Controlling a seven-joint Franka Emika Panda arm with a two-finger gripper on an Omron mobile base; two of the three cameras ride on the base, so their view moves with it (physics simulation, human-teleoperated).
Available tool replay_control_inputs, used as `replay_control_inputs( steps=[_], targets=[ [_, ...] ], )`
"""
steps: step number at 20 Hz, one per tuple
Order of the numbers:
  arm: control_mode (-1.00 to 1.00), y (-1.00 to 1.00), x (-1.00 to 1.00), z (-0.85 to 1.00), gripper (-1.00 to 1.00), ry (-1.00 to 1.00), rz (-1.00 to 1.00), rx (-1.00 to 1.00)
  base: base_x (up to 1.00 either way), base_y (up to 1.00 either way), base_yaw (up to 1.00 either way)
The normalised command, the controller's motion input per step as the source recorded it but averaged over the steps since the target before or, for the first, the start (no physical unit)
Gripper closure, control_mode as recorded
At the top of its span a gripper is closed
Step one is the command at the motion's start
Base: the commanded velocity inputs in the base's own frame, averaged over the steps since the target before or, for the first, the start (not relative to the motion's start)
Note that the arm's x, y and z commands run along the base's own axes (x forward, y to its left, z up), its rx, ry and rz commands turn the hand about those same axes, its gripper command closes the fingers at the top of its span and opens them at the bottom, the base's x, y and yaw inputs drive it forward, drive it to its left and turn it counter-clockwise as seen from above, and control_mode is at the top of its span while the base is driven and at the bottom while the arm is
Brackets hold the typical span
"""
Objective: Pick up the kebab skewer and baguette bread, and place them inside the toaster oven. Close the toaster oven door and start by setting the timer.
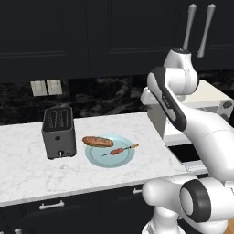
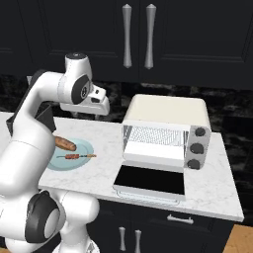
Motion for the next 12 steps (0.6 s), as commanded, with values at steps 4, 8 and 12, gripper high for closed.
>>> replay_control_inputs(
  steps=[4,8,12],
  targets=[
    [1.0,0.0,0.0,0.0,-1.0,0.0,0.0,0.0,0.0,0.0,0.0],
    [1.0,0.0,0.0,0.0,-1.0,0.0,0.0,0.0,0.0,0.0,0.0],
    [1.0,0.0,0.0,0.0,-1.0,0.0,0.0,0.0,0.0,0.0,0.0]
  ],
)
